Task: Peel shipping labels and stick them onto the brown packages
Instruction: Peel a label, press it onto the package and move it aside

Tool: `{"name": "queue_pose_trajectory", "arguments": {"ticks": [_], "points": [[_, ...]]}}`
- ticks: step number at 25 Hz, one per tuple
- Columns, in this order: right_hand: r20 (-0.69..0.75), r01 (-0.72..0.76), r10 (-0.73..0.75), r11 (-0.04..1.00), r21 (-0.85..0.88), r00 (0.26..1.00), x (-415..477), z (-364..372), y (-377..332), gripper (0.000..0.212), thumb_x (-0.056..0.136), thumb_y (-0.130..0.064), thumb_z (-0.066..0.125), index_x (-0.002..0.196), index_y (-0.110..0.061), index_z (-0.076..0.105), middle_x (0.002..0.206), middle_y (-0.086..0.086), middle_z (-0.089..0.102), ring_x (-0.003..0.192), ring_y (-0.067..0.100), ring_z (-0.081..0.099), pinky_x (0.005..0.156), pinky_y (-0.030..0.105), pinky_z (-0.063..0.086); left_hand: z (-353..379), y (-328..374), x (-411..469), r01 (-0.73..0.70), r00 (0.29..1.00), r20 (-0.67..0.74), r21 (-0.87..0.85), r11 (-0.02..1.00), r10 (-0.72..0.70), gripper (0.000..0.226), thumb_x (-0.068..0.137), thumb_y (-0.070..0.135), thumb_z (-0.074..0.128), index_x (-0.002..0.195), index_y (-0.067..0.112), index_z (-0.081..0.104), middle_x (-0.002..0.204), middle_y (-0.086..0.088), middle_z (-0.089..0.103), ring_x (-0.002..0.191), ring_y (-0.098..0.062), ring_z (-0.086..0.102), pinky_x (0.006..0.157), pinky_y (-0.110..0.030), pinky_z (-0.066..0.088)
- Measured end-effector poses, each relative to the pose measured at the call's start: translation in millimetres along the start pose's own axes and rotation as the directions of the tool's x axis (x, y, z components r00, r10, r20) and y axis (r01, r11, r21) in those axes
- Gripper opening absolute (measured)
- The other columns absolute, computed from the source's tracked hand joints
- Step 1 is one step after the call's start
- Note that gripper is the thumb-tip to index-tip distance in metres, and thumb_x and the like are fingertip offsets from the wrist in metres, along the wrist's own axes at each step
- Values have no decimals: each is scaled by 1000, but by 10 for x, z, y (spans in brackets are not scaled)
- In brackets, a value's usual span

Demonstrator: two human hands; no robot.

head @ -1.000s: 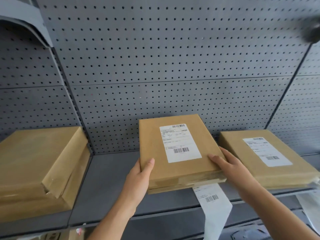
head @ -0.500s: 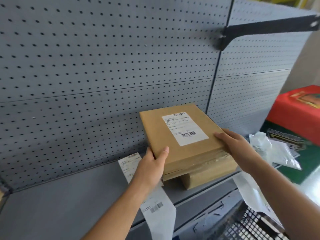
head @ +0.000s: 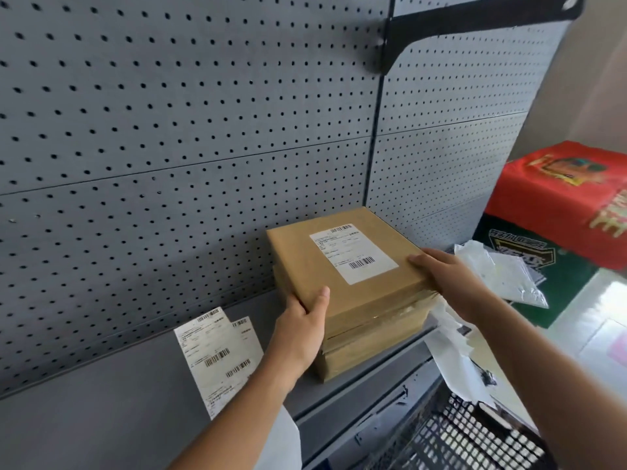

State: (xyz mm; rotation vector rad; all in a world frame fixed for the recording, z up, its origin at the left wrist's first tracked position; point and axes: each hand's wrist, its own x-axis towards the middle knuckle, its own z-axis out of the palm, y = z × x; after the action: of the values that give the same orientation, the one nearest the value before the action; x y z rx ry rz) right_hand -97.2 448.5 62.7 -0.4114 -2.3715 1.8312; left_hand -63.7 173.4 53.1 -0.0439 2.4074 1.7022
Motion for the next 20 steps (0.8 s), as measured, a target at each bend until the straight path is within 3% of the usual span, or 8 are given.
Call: {"name": "queue_pose_trajectory", "arguments": {"ticks": [2, 9, 13, 18, 20], "points": [[24, -13, 13, 1000, -8, 1000, 50, -29, 107, 13, 91, -39, 65, 99, -34, 73, 102, -4, 76, 101, 19, 69, 96, 36, 51, 72, -39, 29, 11, 1000, -5, 10, 1000, -11, 60, 100, 60, 44, 143, 18, 50, 133, -1, 62, 113, -17, 57, 92, -25, 39], [70, -4, 5, 1000, -22, 998, 226, -101, 250, 52, 73, -61, 70, 117, -33, 71, 110, -6, 75, 107, 19, 68, 106, 44, 47, 153, -58, 102, 3, 999, -52, -20, 1000, -4, 54, 98, 59, 48, 134, 20, 56, 118, 6, 64, 101, -12, 57, 90, -25, 42], [85, 9, -5, 999, -50, 996, 245, -103, 259, 58, 72, -66, 70, 120, -33, 69, 111, -6, 74, 107, 18, 68, 105, 43, 47, 145, -48, 65, -11, 999, -36, -18, 1000, 10, 54, 99, 58, 47, 136, 19, 54, 113, 9, 60, 101, -10, 56, 88, -23, 41], [7, 28, -27, 992, -127, 1000, 177, -80, 202, 47, 83, -59, 67, 122, -32, 66, 114, -6, 71, 103, 15, 65, 87, 33, 49, 84, -44, 34, -39, 999, -27, 8, 999, 39, 67, 99, 61, 44, 150, 18, 41, 141, -1, 61, 128, -17, 57, 103, -24, 41], [-82, 65, -84, 975, -212, 993, 140, -69, 179, 57, 81, -63, 66, 128, -31, 62, 123, -6, 66, 109, 15, 62, 93, 40, 50, 7, -53, -5, -67, 997, -42, 58, 996, 70, 78, 99, 61, 43, 161, 17, 24, 156, -3, 47, 143, -18, 45, 113, -27, 34]]}}
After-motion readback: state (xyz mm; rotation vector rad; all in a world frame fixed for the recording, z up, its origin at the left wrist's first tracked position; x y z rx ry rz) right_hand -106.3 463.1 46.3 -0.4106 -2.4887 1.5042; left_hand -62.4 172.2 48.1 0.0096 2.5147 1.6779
